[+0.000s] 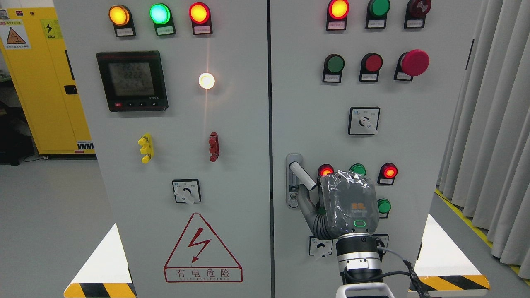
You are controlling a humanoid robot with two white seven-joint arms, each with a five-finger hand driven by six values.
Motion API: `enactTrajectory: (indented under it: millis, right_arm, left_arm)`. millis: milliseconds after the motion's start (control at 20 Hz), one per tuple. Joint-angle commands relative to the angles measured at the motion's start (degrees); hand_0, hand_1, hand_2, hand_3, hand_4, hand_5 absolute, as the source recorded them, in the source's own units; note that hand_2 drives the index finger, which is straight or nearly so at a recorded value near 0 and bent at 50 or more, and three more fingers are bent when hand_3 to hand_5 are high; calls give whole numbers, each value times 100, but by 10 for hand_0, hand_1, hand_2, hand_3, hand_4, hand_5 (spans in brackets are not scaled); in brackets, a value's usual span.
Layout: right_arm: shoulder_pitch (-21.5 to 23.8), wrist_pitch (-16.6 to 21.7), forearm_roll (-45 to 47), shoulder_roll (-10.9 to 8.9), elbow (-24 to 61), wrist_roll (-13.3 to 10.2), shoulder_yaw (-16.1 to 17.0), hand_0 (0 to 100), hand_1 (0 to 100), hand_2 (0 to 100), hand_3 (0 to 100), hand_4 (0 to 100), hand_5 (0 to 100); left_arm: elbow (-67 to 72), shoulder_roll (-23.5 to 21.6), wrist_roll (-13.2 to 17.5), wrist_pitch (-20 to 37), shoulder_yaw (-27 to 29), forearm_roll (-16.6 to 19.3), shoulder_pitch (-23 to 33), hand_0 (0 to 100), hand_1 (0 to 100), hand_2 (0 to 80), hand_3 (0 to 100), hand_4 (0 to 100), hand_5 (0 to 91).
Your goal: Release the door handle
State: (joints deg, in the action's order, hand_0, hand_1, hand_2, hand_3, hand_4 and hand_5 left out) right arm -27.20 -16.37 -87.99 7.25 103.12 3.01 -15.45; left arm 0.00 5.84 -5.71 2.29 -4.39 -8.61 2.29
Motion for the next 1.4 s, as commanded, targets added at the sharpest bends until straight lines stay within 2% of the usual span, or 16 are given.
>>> enactTrajectory:
  millis: [0, 1353]
  right_arm:
    - [4, 3, 1, -4, 85, -2, 16, 623, 316, 976, 1000, 1000, 1000]
    - [4, 11, 27, -22, 120, 7, 174, 580, 309, 976, 1000, 1000, 1000]
  left_arm:
    - [-88, 5, -1, 0, 0, 0, 0, 120, 556, 0, 0, 0, 0]
    - [-88, 4, -1, 0, 0, 0, 0, 120, 556, 0, 0, 0, 0]
